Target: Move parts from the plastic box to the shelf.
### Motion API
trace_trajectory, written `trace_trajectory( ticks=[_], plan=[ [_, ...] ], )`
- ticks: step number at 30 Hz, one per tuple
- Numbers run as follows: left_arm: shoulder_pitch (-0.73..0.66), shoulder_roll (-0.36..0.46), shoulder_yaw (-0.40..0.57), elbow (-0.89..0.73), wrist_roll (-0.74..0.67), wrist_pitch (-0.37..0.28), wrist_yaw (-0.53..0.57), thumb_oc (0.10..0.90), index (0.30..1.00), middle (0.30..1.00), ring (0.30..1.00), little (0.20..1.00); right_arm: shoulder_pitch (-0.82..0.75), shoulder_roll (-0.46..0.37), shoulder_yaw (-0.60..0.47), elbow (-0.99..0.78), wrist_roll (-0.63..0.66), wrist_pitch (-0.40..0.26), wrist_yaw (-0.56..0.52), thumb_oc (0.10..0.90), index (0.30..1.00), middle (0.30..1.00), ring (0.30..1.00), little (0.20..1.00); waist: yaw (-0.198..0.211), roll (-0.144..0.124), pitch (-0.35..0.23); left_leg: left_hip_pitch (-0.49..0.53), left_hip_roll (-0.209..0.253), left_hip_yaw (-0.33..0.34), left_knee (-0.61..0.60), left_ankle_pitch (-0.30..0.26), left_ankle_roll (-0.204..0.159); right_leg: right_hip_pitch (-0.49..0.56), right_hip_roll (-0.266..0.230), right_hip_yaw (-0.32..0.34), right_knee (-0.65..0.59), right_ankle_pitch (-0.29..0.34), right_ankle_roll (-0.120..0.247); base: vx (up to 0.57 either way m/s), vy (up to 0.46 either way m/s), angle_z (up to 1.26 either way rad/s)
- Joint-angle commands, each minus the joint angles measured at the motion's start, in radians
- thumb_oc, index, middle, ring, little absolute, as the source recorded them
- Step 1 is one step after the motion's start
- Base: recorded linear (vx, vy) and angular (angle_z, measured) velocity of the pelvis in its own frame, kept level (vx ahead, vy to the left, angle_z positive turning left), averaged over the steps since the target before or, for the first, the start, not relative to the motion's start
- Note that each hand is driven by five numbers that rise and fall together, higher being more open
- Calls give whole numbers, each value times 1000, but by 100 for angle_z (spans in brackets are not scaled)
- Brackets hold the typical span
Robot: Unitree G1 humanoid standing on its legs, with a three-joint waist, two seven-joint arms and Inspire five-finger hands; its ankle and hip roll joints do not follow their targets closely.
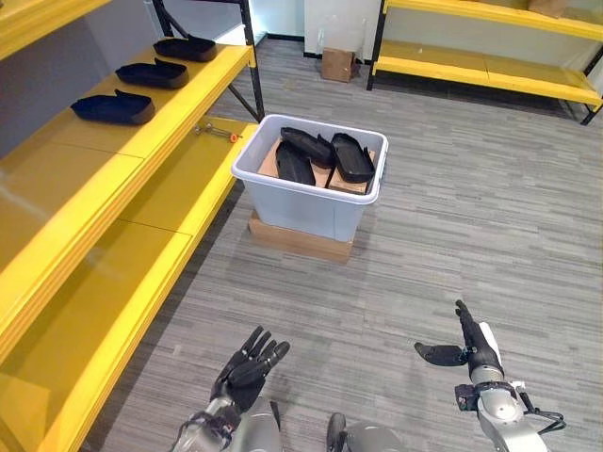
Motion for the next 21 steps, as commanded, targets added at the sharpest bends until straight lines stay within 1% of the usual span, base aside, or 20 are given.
trace_trajectory(
  ticks=[1, 2, 3, 4, 5, 6, 7, 9, 10, 12, 14, 16, 18, 21],
  plan=[
    [-25, 23, 9, -119, 0, -130, -78, 900, 1000, 1000, 1000, 1000, 25, -75, -63, -95, 2, -123, -12, 900, 1000, 1000, 1000, 1000, 39, 20, 9, 99, 81, -87, -282, 256, -66, 111, 0, 93, 16, -42, 60, 390, 284, -33],
    [-22, 22, 16, -120, 4, -139, -82, 900, 1000, 1000, 1000, 1000, 31, -75, -65, -99, 0, -124, -10, 900, 1000, 1000, 1000, 1000, 43, 25, 11, 91, 100, -100, -323, 266, -70, 117, 0, 102, 27, -52, 63, 401, 357, -42],
    [-22, 22, 25, -124, 9, -147, -93, 900, 1000, 1000, 1000, 1000, 38, -79, -63, -109, -13, -123, -2, 900, 1000, 1000, 1000, 1000, 46, 27, 20, 89, 115, -122, -340, 265, -74, 123, -11, 117, 64, -81, 70, 329, 361, -26],
    [-26, 23, 28, -127, 13, -151, -103, 900, 1000, 1000, 1000, 1000, 41, -82, -62, -114, -35, -122, 15, 900, 1000, 1000, 1000, 1000, 46, 31, 22, 80, 122, -133, -327, 260, -75, 122, -14, 122, 86, -94, 73, 320, 391, -24],
    [-32, 30, 29, -128, 15, -155, -117, 900, 1000, 1000, 1000, 1000, 36, -93, -53, -118, -66, -119, 25, 900, 1000, 1000, 1000, 1000, 43, 31, 20, 91, 121, -113, -324, 223, -72, 121, -23, 118, 105, -108, 81, 259, 378, -46],
    [-38, 30, 30, -136, 33, -160, -114, 900, 1000, 1000, 1000, 1000, 41, -96, -44, -120, -102, -120, 21, 900, 1000, 1000, 1000, 1000, 41, 32, 18, 95, 121, -113, -304, 210, -78, 118, -33, 119, 122, -122, 89, 284, 422, -60],
    [-43, 39, 25, -143, 44, -175, -95, 900, 1000, 1000, 1000, 1000, 52, -102, -44, -118, -111, -114, 22, 900, 1000, 1000, 1000, 1000, 37, 34, 17, 101, 117, -112, -279, 195, -77, 118, -46, 117, 140, -135, 95, 309, 439, -67],
    [-44, 59, 16, -171, 82, -170, -40, 900, 1000, 1000, 1000, 1000, 83, -105, -62, -110, -58, -138, 8, 900, 1000, 1000, 1000, 1000, 35, 26, 12, 110, 91, -117, -219, 149, -67, 123, -75, 108, 160, -150, 110, 322, 407, -38],
    [-54, 85, 7, -181, 86, -172, -20, 900, 1000, 1000, 1000, 1000, 101, -103, -76, -122, -44, -167, -1, 900, 1000, 1000, 1000, 1000, 33, 15, 6, 113, 63, -106, -185, 114, -52, 127, -97, 93, 158, -145, 117, 261, 336, -7],
    [-58, 94, 7, -184, 83, -171, -21, 900, 1000, 1000, 1000, 1000, 108, -100, -81, -127, -43, -177, -2, 900, 1000, 1000, 1000, 1000, 31, 10, 5, 115, 52, -100, -177, 102, -46, 127, -107, 88, 158, -141, 122, 194, 251, 13],
    [-61, 110, 20, -194, 105, -164, -28, 900, 1000, 1000, 1000, 1000, 110, -86, -92, -133, -34, -174, 20, 900, 1000, 1000, 1000, 1000, 37, 0, -2, 130, 14, -81, -171, 76, -23, 144, -131, 80, 143, -129, 131, 279, 330, 8],
    [-50, 125, 36, -210, 133, -178, -20, 900, 1000, 1000, 1000, 1000, 96, -71, -81, -125, -36, -181, 33, 900, 1000, 1000, 1000, 1000, 54, -8, -15, 136, -23, -72, -163, 46, 6, 162, -155, 72, 131, -106, 143, 248, 265, -9],
    [-44, 133, 48, -216, 125, -177, -22, 900, 1000, 1000, 1000, 1000, 89, -63, -73, -123, -43, -189, 29, 900, 1000, 1000, 1000, 1000, 64, -15, -24, 137, -42, -65, -154, 27, 22, 172, -168, 65, 123, -90, 150, 177, 188, -16],
    [-44, 138, 72, -223, 131, -184, -10, 900, 1000, 1000, 1000, 1000, 58, -45, -62, -111, -37, -200, 30, 900, 1000, 1000, 1000, 1000, 84, -27, -46, 137, -83, -41, -137, -12, 55, 201, -194, 54, 97, -37, 167, 158, 228, -18]
  ],
)
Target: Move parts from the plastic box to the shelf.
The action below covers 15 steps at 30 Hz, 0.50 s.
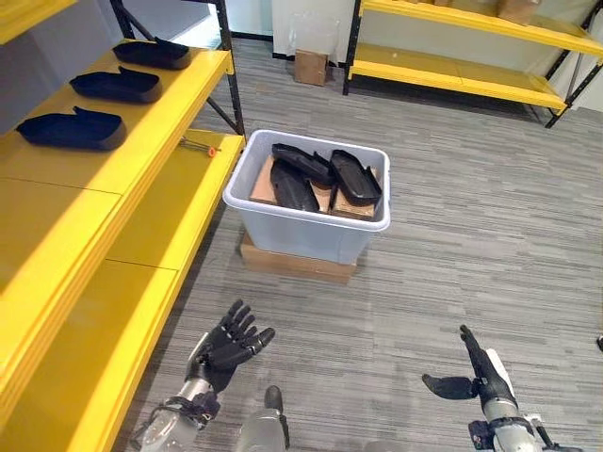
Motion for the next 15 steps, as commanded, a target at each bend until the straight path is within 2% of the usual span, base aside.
trace_trajectory(
  ticks=[1, 4, 7, 9, 10, 11, 12, 14, 15],
  plan=[
    [13, 21, -13, -135, 10, -84, -16, 900, 1000, 1000, 1000, 1000, -73, -48, -42, -31, 31, -105, -28, 900, 1000, 1000, 1000, 1000, 27, 15, -88, 1, 35, -51, -24, -40, -8, 37, 45, -41, 39, 56, 33, 94, 209, -19],
    [-5, 18, -15, -121, 15, -71, -23, 900, 1000, 1000, 1000, 1000, -113, -42, -35, -19, 33, -128, -35, 900, 1000, 1000, 1000, 1000, 44, 3, -105, 3, 4, -12, -2, -79, 22, 60, 23, -76, 42, 104, 45, 68, 204, -20],
    [-18, 14, -25, -116, 35, -60, -44, 900, 1000, 1000, 1000, 1000, -140, -39, -32, -19, 35, -114, -49, 900, 1000, 1000, 1000, 1000, 60, -5, -115, 11, -22, 25, 4, -111, 48, 69, -5, -121, 93, 151, 47, 30, 229, -27],
    [-24, 11, -35, -114, 52, -51, -58, 900, 1000, 1000, 1000, 1000, -157, -37, -28, -19, 23, -104, -61, 900, 1000, 1000, 1000, 1000, 68, -5, -121, 23, -35, 45, -4, -124, 64, 64, -21, -154, 147, 177, 48, 76, 234, -28],
    [-24, 8, -50, -111, 75, -60, -71, 900, 1000, 1000, 1000, 1000, -180, -32, -15, -14, 19, -95, -58, 900, 1000, 1000, 1000, 1000, 71, 0, -118, 66, -56, 67, -14, -163, 83, 17, -49, -175, 274, 207, 61, 156, 346, -36],
    [-27, 7, -69, -107, 61, -74, -64, 900, 1000, 1000, 1000, 1000, -200, -38, -4, -17, 21, -89, -52, 900, 1000, 1000, 1000, 1000, 52, 6, -114, 100, -68, 77, -21, -185, 93, -39, 3, -169, 297, 178, 57, 95, 296, -44],
    [-28, 6, -69, -107, 61, -74, -64, 900, 1000, 1000, 1000, 1000, -202, -39, -4, -17, 21, -89, -52, 900, 1000, 1000, 1000, 1000, 53, 13, -115, 93, -56, 87, -27, -163, 94, -45, 11, -181, 289, 191, 42, 61, 163, -38],
    [-46, 4, -79, -110, 32, -72, -33, 900, 1000, 1000, 1000, 1000, -217, -49, 10, -28, 18, -87, -34, 900, 1000, 1000, 1000, 1000, 14, 23, -99, 150, -72, 75, -46, -177, 88, -165, 104, -180, 247, 159, 31, 78, 105, 1],
    [-53, 1, -78, -107, 30, -73, -27, 900, 1000, 1000, 1000, 1000, -218, -52, 12, -31, 19, -87, -31, 900, 1000, 1000, 1000, 1000, 4, 27, -94, 172, -76, 67, -55, -181, 83, -204, 112, -190, 225, 158, 27, 208, 97, -3]
  ],
)
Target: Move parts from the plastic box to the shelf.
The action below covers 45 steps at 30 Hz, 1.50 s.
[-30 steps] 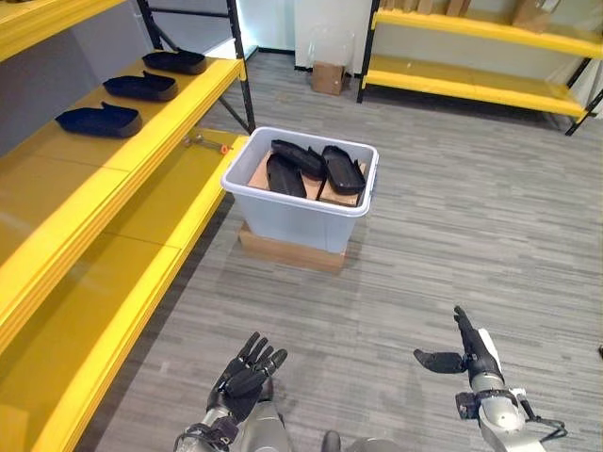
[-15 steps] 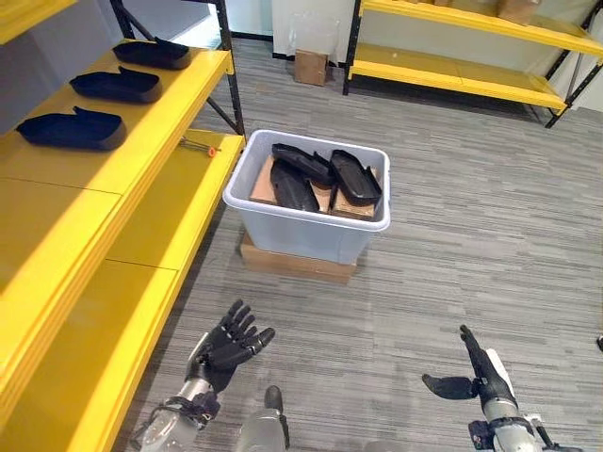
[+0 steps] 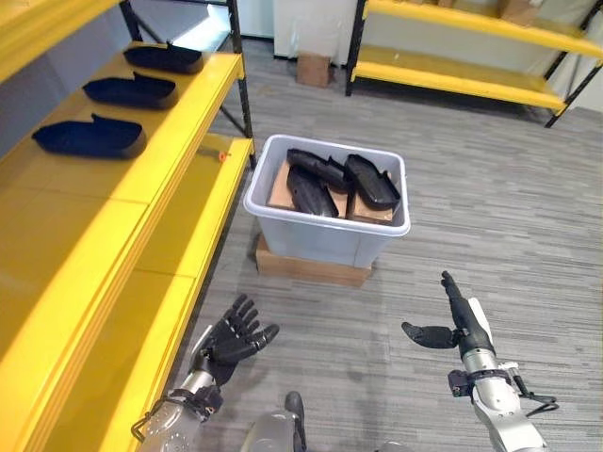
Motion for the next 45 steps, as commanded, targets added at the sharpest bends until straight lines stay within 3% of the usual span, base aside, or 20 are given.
trace_trajectory(
  ticks=[1, 2, 3, 4, 5, 8, 11, 14, 19, 26, 30, 32, 34, 35, 36, 37, 38, 40, 42, 45],
  plan=[
    [-79, 4, -9, -95, -9, -77, -9, 900, 1000, 1000, 1000, 1000, -79, -70, -46, -30, 20, -75, -17, 900, 1000, 1000, 1000, 1000, -65, 18, -10, 151, -43, -92, 43, -190, -2, -51, 121, -104, -301, 152, -3, 127, 45, -24],
    [-81, 3, -9, -93, -8, -78, -9, 900, 1000, 1000, 1000, 1000, -80, -71, -47, -31, 20, -75, -17, 900, 1000, 1000, 1000, 1000, -67, 18, -10, 144, -41, -86, 41, -177, 0, -52, 122, -115, -315, 169, -10, 199, 29, -14],
    [-90, 2, -12, -97, -1, -78, -6, 900, 1000, 1000, 1000, 1000, -72, -80, -57, -43, 26, -70, -9, 900, 1000, 1000, 1000, 1000, -89, 16, -3, 168, -48, -91, 36, -200, -9, -97, 94, -110, -392, 222, 11, 229, -68, 39],
    [-93, 5, -16, -99, -10, -87, 7, 900, 1000, 1000, 1000, 1000, -58, -80, -69, -52, 21, -69, -9, 900, 1000, 1000, 1000, 1000, -105, 4, 7, 195, -62, -106, 42, -231, -20, -124, 43, -98, -552, 321, 54, 407, -113, 47],
    [-87, 9, -16, -100, -29, -97, 13, 900, 1000, 1000, 1000, 1000, -51, -72, -75, -55, 7, -69, -12, 900, 1000, 1000, 1000, 1000, -109, 6, 14, 215, -62, -116, 43, -243, -30, -145, 15, -92, -629, 352, 68, 429, -145, 26],
    [-71, 13, -14, -111, -48, -98, 37, 900, 1000, 1000, 1000, 1000, -40, -59, -81, -57, -8, -64, -24, 900, 1000, 1000, 1000, 1000, -112, 22, 28, 243, -47, -134, 58, -266, -40, -159, -4, -76, -691, 374, 76, 267, -89, -11],
    [-65, 17, -37, -127, 10, -123, 6, 900, 1000, 1000, 1000, 1000, -16, -53, -87, -60, -14, -50, -55, 900, 1000, 1000, 1000, 1000, -125, 10, 28, 250, -34, -139, 112, -308, -39, -115, -9, -60, -749, 372, 80, 446, -185, 30],
    [-89, -5, -73, -151, -24, -87, 60, 900, 1000, 1000, 1000, 1000, 12, -44, -83, -54, 2, -51, -62, 900, 1000, 1000, 1000, 1000, -148, -8, 15, 261, -26, -143, 177, -352, -47, -89, -19, -16, -714, 380, 88, 462, -132, 77],
    [-66, -9, -116, -198, 24, -27, 43, 900, 1000, 1000, 1000, 1000, 13, -46, -62, -85, -1, -30, -59, 900, 1000, 1000, 1000, 1000, -156, -14, 1, 296, 10, -107, 184, -373, -52, -99, 0, -37, -587, 351, 85, 388, -83, 28],
    [-49, -2, -137, -206, 8, -24, 81, 900, 1000, 1000, 1000, 1000, 19, -69, -56, -88, -10, -43, -62, 900, 1000, 1000, 1000, 1000, -179, -2, 3, 309, 35, -86, 158, -386, -39, -203, 8, -34, -423, 309, 61, 277, -9, -11],
    [-24, -6, -145, -195, 11, -39, 69, 900, 1000, 1000, 1000, 1000, 58, -82, -67, -100, -21, -63, -51, 900, 1000, 1000, 1000, 1000, -204, -1, -14, 342, 53, -67, 157, -399, -38, -233, 24, -48, -359, 259, 29, 329, -73, 10],
    [-16, -9, -145, -193, 11, -47, 59, 900, 1000, 1000, 1000, 1000, 65, -85, -68, -100, -19, -72, -51, 900, 1000, 1000, 1000, 1000, -207, 3, -22, 358, 64, -60, 159, -394, -46, -229, 35, -59, -357, 247, 21, 320, -123, 18],
    [-5, -12, -145, -197, 23, -62, 59, 900, 1000, 1000, 1000, 1000, 71, -88, -68, -96, -12, -86, -59, 900, 1000, 1000, 1000, 1000, -211, 9, -40, 376, 78, -54, 164, -354, -63, -219, 58, -79, -363, 225, 0, 294, -147, 7],
    [-5, -12, -145, -192, 29, -78, 74, 900, 1000, 1000, 1000, 1000, 68, -90, -66, -95, -8, -86, -64, 900, 1000, 1000, 1000, 1000, -214, 16, -58, 385, 91, -49, 178, -297, -87, -200, 87, -100, -377, 206, -24, 217, -129, -1],
    [-6, -12, -145, -191, 27, -81, 77, 900, 1000, 1000, 1000, 1000, 67, -91, -66, -95, -7, -85, -65, 900, 1000, 1000, 1000, 1000, -215, 18, -61, 386, 93, -48, 182, -288, -92, -195, 92, -104, -381, 203, -28, 375, -194, -3],
    [-13, -15, -142, -184, 15, -92, 93, 900, 1000, 1000, 1000, 1000, 64, -96, -63, -89, -9, -89, -73, 900, 1000, 1000, 1000, 1000, -216, 41, -78, 397, 111, -52, 222, -222, -132, -167, 138, -123, -394, 166, -44, 279, -171, 2],
    [-20, -18, -140, -181, 13, -100, 100, 900, 1000, 1000, 1000, 1000, 57, -99, -61, -83, -11, -92, -82, 900, 1000, 1000, 1000, 1000, -215, 47, -88, 385, 115, -51, 274, -159, -157, -143, 167, -133, -421, 151, -65, 292, -194, 8],
    [-30, -19, -138, -178, 14, -120, 112, 900, 1000, 1000, 1000, 1000, 42, -104, -58, -73, -5, -93, -94, 900, 1000, 1000, 1000, 1000, -209, 49, -95, 328, 119, -53, 399, -96, -183, -95, 204, -135, -458, 117, -102, 187, -184, 5],
    [-47, -25, -134, -175, 18, -135, 138, 900, 1000, 1000, 1000, 1000, 28, -107, -55, -61, 18, -90, -97, 900, 1000, 1000, 1000, 1000, -196, 41, -88, 201, 126, -50, 582, -74, -187, -43, 226, -122, -479, 81, -140, 166, -167, -5],
    [-62, -26, -114, -164, 101, -146, 246, 900, 1000, 1000, 1000, 1000, 22, -103, -58, -48, 42, -86, -75, 900, 1000, 1000, 1000, 1000, -178, 36, -61, 78, 129, -38, 643, -124, -154, 0, 229, -101, -475, 60, -150, 108, -18, -9]
  ],
)
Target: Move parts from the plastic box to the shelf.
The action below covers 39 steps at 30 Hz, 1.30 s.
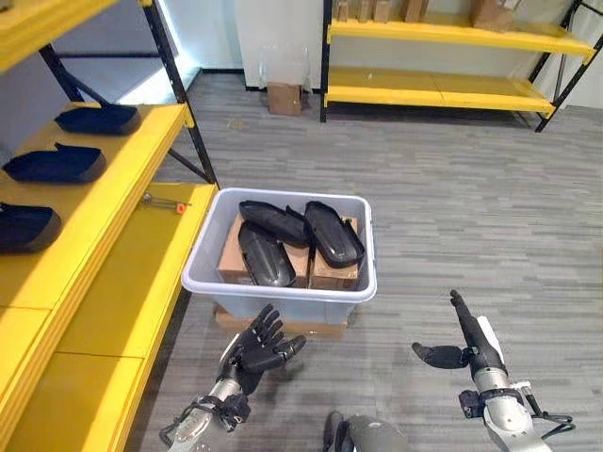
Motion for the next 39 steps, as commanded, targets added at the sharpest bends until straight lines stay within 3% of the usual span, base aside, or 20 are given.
trace_trajectory(
  ticks=[1, 2, 3, 4, 8, 10, 11, 13, 16, 19, 23, 27, 33, 38, 39],
  plan=[
    [-48, 20, 45, -71, 78, -117, 125, 900, 1000, 1000, 1000, 1000, -45, -38, -26, -32, 38, -85, -8, 900, 1000, 1000, 1000, 1000, -4, -19, 13, 4, -97, 111, -55, -5, 112, 121, 10, 51, -192, 36, 108, 65, 57, -1],
    [-49, 20, 45, -71, 78, -117, 125, 900, 1000, 1000, 1000, 1000, -46, -38, -26, -32, 38, -85, -8, 900, 1000, 1000, 1000, 1000, -4, -19, 14, 7, -98, 113, -57, -6, 113, 122, 9, 52, -192, 35, 109, 105, 132, 13],
    [-44, 20, 56, -63, 52, -127, 150, 900, 1000, 1000, 1000, 1000, -43, -40, -28, -31, 30, -90, -2, 900, 1000, 1000, 1000, 1000, 0, -22, 27, -7, -81, 122, -159, 0, 121, 145, 5, 69, -197, 38, 118, 42, 167, 8],
    [-37, 22, 64, -65, 37, -155, 165, 900, 1000, 1000, 1000, 1000, -39, -42, -31, -37, 28, -92, 2, 900, 1000, 1000, 1000, 1000, 6, -35, 39, -33, -75, 135, -249, 55, 127, 165, -6, 83, -214, 54, 119, 78, 236, 13],
    [12, 21, 103, -88, 28, -221, 148, 900, 1000, 1000, 1000, 1000, -3, -51, -46, -47, 25, -117, 6, 900, 1000, 1000, 1000, 1000, 46, -13, 71, -96, -18, 61, -546, 227, 64, 250, 10, 132, -228, 22, 135, 174, 233, -5],
    [42, 16, 141, -84, 35, -237, 137, 900, 1000, 1000, 1000, 1000, 14, -50, -53, -35, 34, -133, 16, 900, 1000, 1000, 1000, 1000, 74, 2, 79, -136, 44, 21, -684, 350, 29, 293, 27, 157, -227, 5, 136, 330, 277, -57],
    [48, 12, 155, -78, 37, -241, 134, 900, 1000, 1000, 1000, 1000, 19, -50, -55, -30, 32, -138, 24, 900, 1000, 1000, 1000, 1000, 81, 2, 86, -143, 62, 13, -712, 366, 25, 309, 22, 164, -218, -4, 137, 315, 283, -30],
    [45, 6, 176, -60, 37, -246, 119, 900, 1000, 1000, 1000, 1000, 25, -50, -59, -25, 30, -142, 31, 900, 1000, 1000, 1000, 1000, 88, 5, 94, -151, 78, 16, -708, 354, 29, 321, 9, 165, -182, -31, 139, 277, 332, -48],
    [36, 14, 185, -55, 59, -254, 133, 900, 1000, 1000, 1000, 1000, 20, -39, -45, -27, 40, -140, 24, 900, 1000, 1000, 1000, 1000, 100, -3, 97, -134, 48, -8, -631, 280, 41, 323, -24, 164, -109, -75, 151, 274, 378, -52],
    [19, 27, 191, -52, 48, -251, 136, 900, 1000, 1000, 1000, 1000, 32, -21, -50, -45, 44, -148, 33, 900, 1000, 1000, 1000, 1000, 104, -18, 92, -110, 16, -3, -609, 228, 60, 315, -49, 163, -103, -63, 173, 196, 274, -14],
    [-33, 53, 176, -65, 84, -250, 130, 900, 1000, 1000, 1000, 1000, 3, -20, -23, -50, -75, -174, -14, 900, 1000, 1000, 1000, 1000, 127, -45, 100, -143, -24, -8, -565, 189, 80, 318, -75, 157, -135, -38, 197, 86, 118, 12],
    [-78, 89, 163, -98, 109, -265, 111, 900, 1000, 1000, 1000, 1000, -43, -23, 18, -65, -57, -166, -54, 900, 1000, 1000, 1000, 1000, 161, -76, 105, -242, -60, -17, -502, 160, 106, 331, -87, 149, -175, -32, 203, 5, 44, 16],
    [-117, 108, 157, -140, 95, -283, 77, 900, 1000, 1000, 1000, 1000, -111, -8, 36, -52, -30, -192, -85, 900, 1000, 1000, 1000, 1000, 195, -100, 90, -269, -85, 0, -483, 133, 136, 376, -103, 119, -201, -36, 216, 39, 115, 1],
    [-120, 109, 151, -173, 126, -268, -7, 900, 1000, 1000, 1000, 1000, -129, -11, 9, -75, -43, -186, -130, 900, 1000, 1000, 1000, 1000, 199, -116, 61, -237, -123, 35, -489, 91, 176, 405, -101, 109, -134, -21, 224, 64, 224, -12],
    [-116, 109, 140, -186, 124, -231, -42, 900, 1000, 1000, 1000, 1000, -127, -20, -19, -98, -78, -184, -164, 900, 1000, 1000, 1000, 1000, 189, -120, 45, -213, -158, 50, -503, 63, 205, 393, -85, 115, -44, 17, 235, 35, 222, -12]
  ],
)
